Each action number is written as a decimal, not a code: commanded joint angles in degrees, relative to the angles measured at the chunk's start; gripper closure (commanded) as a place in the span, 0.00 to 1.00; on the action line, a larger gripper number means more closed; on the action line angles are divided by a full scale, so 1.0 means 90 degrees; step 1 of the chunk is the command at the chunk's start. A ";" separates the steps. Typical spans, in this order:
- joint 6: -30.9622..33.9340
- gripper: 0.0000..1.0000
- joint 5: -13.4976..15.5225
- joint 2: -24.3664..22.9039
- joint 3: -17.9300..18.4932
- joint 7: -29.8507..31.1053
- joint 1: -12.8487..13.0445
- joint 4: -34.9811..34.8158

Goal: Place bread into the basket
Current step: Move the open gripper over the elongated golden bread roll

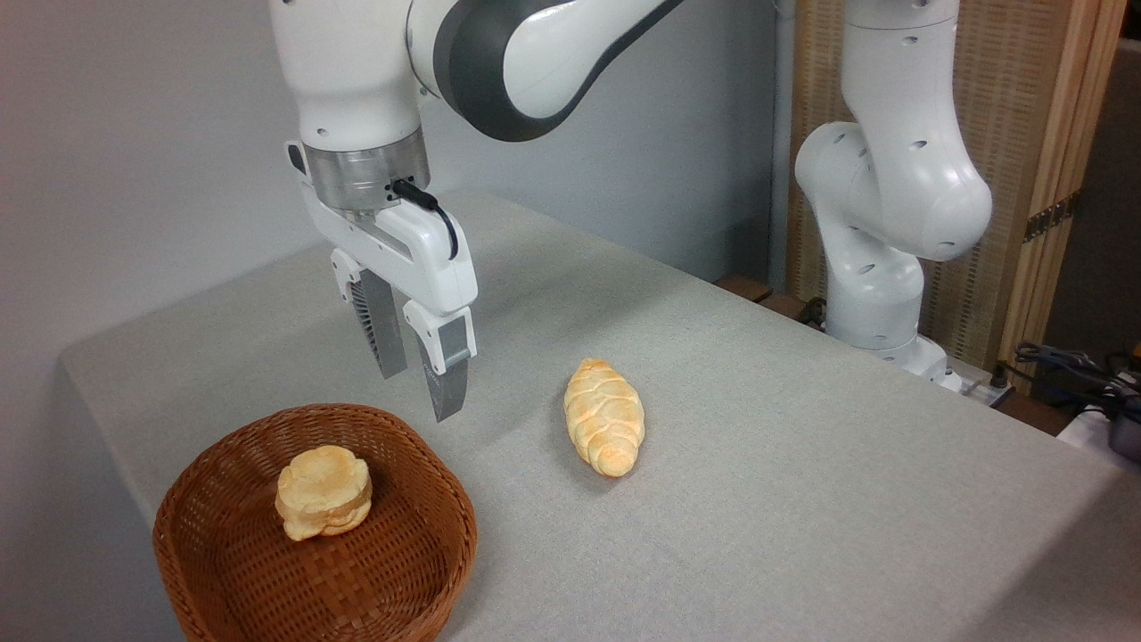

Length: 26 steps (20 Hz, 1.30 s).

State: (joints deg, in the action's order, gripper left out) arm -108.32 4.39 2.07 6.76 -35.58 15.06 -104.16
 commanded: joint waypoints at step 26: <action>0.0815 0.00 -0.0077 -0.1128 0.0284 0.0018 0.0026 -0.1344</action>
State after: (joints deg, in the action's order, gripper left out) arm -101.45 4.31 -5.90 8.63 -35.57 15.05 -111.26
